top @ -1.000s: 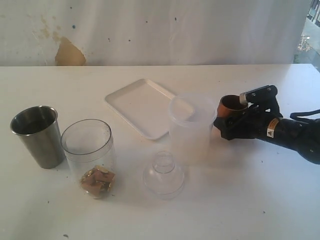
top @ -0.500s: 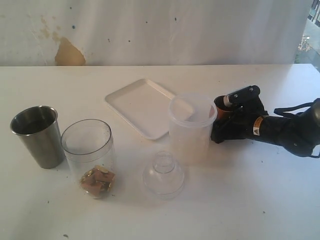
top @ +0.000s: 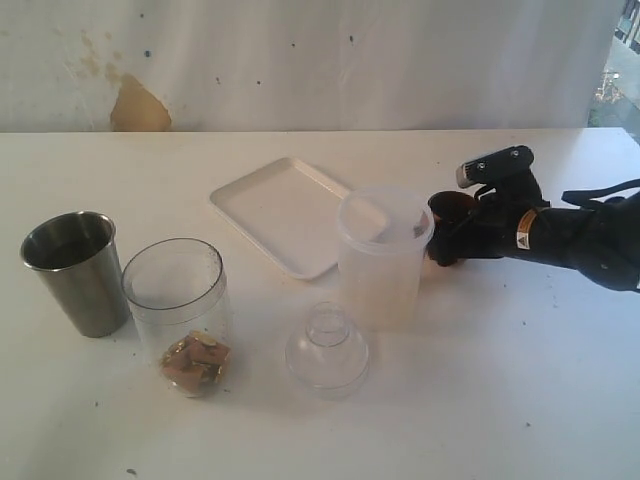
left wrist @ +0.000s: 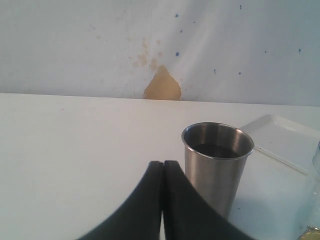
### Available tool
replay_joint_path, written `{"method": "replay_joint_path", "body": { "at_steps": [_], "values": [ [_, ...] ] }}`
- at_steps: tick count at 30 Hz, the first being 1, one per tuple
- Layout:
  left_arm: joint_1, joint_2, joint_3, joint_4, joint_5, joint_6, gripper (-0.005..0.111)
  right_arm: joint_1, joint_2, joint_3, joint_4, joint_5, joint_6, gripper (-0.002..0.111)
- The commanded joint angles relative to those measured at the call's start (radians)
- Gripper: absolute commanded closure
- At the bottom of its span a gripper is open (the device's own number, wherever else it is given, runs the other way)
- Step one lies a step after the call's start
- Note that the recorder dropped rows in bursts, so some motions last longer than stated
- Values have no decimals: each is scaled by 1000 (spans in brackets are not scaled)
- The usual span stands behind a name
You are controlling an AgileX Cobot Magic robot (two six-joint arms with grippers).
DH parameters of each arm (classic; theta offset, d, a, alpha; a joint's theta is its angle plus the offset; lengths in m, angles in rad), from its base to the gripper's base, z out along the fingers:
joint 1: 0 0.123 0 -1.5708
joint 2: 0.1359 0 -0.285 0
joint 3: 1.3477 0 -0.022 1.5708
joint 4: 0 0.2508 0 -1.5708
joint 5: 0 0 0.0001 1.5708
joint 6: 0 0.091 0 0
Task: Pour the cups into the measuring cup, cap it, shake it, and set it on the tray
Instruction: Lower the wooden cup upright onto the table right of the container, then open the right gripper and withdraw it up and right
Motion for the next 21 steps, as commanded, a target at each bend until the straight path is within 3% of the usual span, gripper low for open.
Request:
{"method": "replay_joint_path", "body": {
  "at_steps": [1,16,21],
  "values": [
    [2,-4,2,-5,-7,-3,106,0,-33,0,-29,9,42,22],
    [2,-4,2,-5,-7,-3,106,0,-180,0,-69,16,192,22],
    [2,-4,2,-5,-7,-3,106,0,-298,0,-95,69,311,37]
  ]
}}
